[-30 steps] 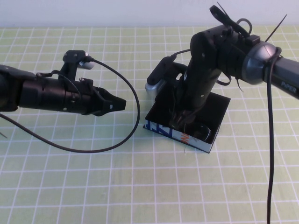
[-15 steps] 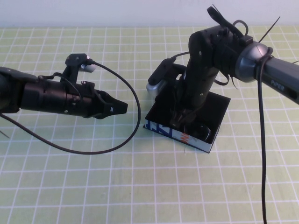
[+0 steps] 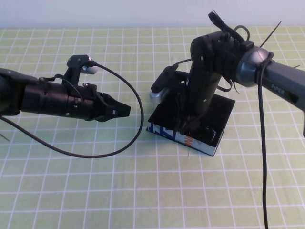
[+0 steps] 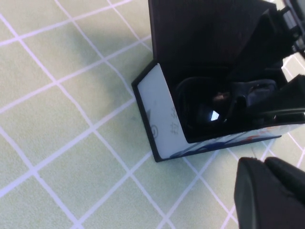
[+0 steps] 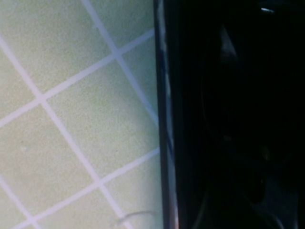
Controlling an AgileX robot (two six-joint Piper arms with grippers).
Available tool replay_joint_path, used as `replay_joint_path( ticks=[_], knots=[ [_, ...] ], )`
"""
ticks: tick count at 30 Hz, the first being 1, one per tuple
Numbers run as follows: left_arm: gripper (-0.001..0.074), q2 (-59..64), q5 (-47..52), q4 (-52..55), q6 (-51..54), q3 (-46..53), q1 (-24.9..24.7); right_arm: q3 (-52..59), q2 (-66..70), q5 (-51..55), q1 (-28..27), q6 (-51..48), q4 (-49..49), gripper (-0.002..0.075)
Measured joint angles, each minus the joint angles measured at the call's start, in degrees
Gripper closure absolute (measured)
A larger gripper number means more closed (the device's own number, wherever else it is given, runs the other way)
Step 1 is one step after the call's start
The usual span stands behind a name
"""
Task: Take glasses out of glasses case
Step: Pick up the glasses from the glasses case
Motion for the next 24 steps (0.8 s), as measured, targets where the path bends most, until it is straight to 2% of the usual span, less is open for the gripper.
replay_joint_path(
  ticks=[5, 13, 24],
  knots=[
    [0.0739, 0.0, 0.1, 0.0, 0.0, 0.0, 0.0, 0.0, 0.1, 0.0, 0.0, 0.0, 0.0, 0.048],
    [0.0739, 0.0, 0.1, 0.0, 0.0, 0.0, 0.0, -0.1, 0.1, 0.7, 0.0, 0.0, 0.7, 0.0666],
    [0.0739, 0.0, 1.7, 0.0, 0.0, 0.0, 0.0, -5.3, -0.1, 4.7, 0.0, 1.8, 0.5, 0.0668]
  ],
)
